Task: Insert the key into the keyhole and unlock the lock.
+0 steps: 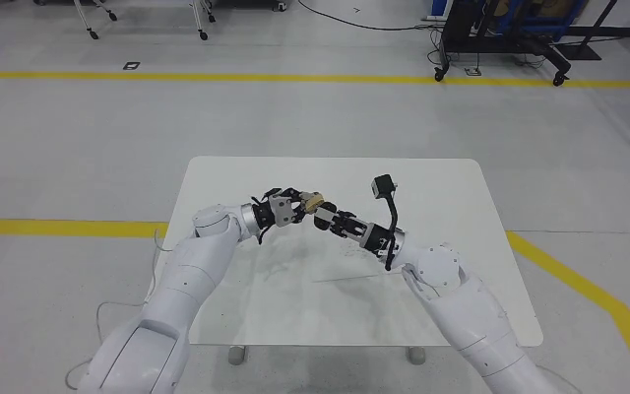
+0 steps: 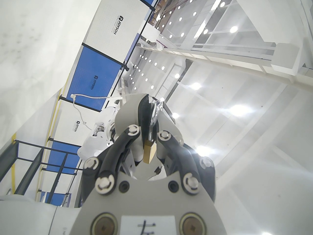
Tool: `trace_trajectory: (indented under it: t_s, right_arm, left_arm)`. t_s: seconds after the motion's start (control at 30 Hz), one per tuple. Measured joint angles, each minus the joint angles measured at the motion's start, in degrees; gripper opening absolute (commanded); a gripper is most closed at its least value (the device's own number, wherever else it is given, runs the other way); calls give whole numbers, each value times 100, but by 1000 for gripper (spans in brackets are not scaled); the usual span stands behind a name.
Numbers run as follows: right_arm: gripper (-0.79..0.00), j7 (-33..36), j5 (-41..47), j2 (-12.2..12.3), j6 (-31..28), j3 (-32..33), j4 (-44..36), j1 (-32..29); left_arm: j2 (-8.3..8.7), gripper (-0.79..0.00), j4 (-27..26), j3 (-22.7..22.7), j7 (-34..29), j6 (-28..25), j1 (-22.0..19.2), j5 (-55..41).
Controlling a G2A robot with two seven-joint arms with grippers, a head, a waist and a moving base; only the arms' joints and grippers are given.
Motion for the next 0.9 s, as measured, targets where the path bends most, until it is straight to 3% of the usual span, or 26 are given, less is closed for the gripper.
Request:
trace_trajectory:
  t_s: [0.4, 0.7, 0.77, 0.9]
  right_arm:
    - [-785, -367, -260, -66, 249, -155, 317, 196]
    - [-782, -289, 105, -53, 31, 11, 145, 17]
    - [-597, -63, 339, -33, 1, 99, 104, -41]
    - [-545, 387, 909, -11, 193, 213, 150, -102]
  left_arm:
    - [-35, -785, 84, 31, -91, -76, -46, 22]
    - [-40, -785, 95, 21, 46, -319, -76, 127]
    - [-27, -785, 55, 7, 173, -513, -85, 229]
    - [-4, -785, -34, -54, 251, -759, -45, 272]
